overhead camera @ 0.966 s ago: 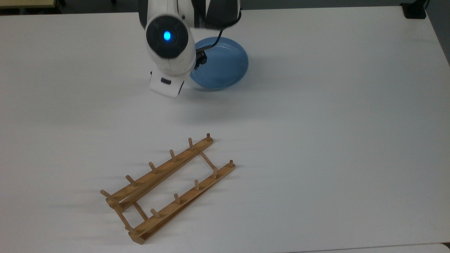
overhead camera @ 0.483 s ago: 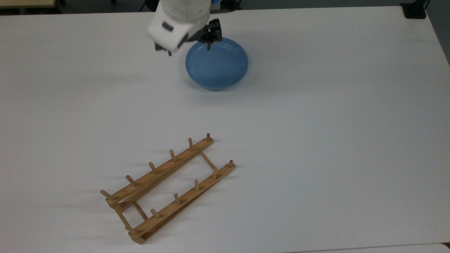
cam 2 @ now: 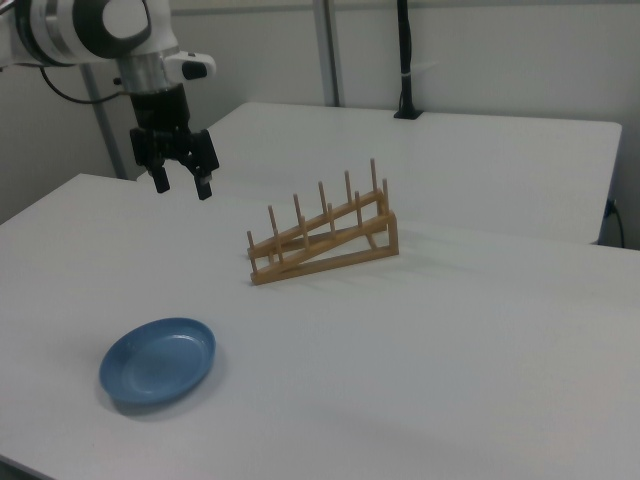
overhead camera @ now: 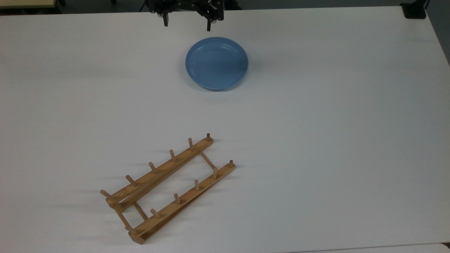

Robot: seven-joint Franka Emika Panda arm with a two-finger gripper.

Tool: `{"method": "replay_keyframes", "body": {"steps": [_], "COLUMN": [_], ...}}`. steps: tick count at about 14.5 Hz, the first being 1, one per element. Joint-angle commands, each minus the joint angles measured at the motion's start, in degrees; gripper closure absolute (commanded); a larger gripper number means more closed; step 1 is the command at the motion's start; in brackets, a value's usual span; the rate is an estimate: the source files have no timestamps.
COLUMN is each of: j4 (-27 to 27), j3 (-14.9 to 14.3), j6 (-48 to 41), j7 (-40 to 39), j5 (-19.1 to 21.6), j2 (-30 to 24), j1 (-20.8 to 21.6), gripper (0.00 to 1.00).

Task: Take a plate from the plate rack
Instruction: 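Open the gripper, release the plate, and raise the gripper away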

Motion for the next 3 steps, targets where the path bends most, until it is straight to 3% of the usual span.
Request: {"method": "replay_keyframes", "body": {"steps": [1,3], "j4": [-2.9,-2.9], "j3": [-0.7,-0.7], "j6": [2.1,1.9], "j7": [1.1,1.1], "j5": [-0.6,-0.6], "j2": [-3.3,-3.3], "j1": [0.3,0.4], "gripper": [0.0,0.0]}}
